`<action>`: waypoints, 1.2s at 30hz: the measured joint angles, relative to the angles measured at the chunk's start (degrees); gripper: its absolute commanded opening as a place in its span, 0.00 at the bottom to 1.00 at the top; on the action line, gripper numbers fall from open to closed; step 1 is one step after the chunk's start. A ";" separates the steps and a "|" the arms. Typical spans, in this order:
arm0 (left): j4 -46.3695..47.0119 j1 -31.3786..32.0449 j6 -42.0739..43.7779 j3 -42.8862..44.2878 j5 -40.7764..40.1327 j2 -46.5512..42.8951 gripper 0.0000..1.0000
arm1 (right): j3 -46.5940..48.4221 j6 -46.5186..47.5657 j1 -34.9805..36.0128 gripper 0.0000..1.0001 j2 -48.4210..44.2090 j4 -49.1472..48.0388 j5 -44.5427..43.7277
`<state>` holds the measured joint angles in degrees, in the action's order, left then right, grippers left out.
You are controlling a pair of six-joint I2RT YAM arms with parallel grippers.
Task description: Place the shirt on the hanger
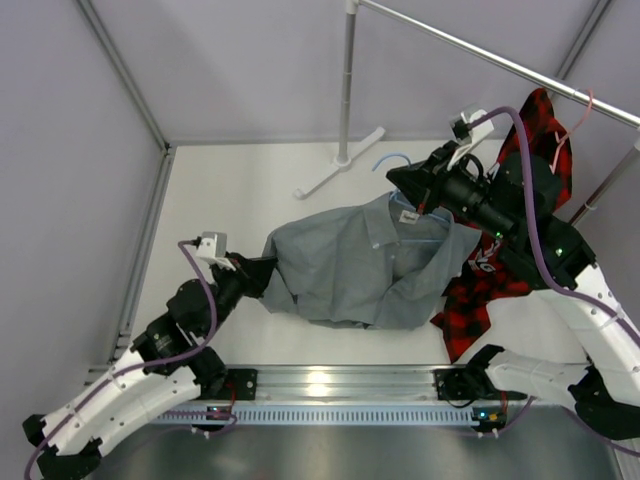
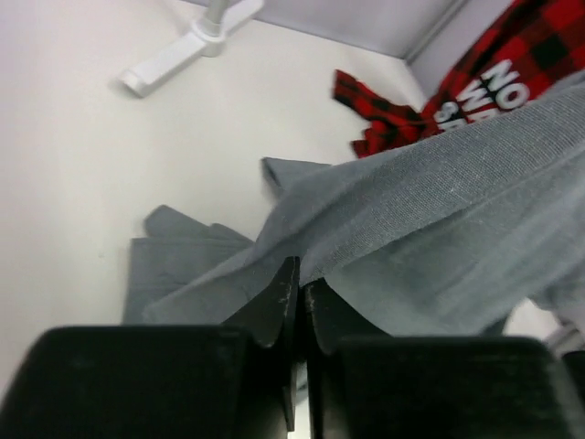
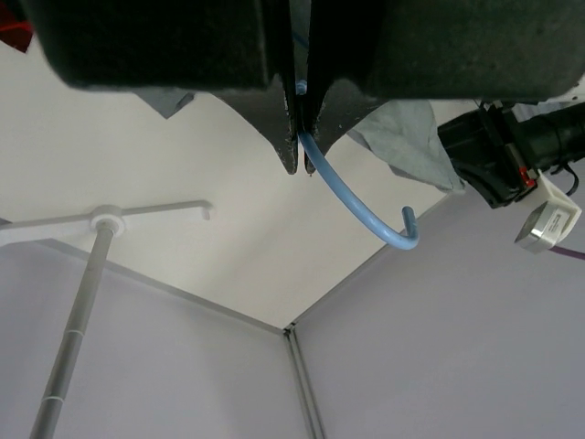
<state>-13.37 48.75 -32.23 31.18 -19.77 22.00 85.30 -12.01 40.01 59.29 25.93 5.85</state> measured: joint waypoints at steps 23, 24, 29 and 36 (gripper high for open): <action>-4.31 -12.66 -3.65 18.67 -17.68 26.86 0.00 | -3.52 0.70 0.02 0.00 -7.45 1.77 -15.76; -4.44 -14.56 -3.67 18.67 -15.56 27.96 0.00 | -2.60 0.76 0.02 0.00 -6.64 2.19 -15.58; -6.69 -22.10 -3.08 23.87 -8.07 32.44 0.00 | 3.65 0.90 0.02 0.00 -1.07 2.86 -14.95; -9.66 -28.57 4.07 36.85 5.14 34.84 0.98 | 14.29 0.44 0.04 0.00 5.05 3.26 -9.99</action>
<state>-23.03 20.18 -28.16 68.03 -14.63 56.84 99.59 -11.57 40.05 64.34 29.19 -4.14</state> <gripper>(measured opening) 0.817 0.007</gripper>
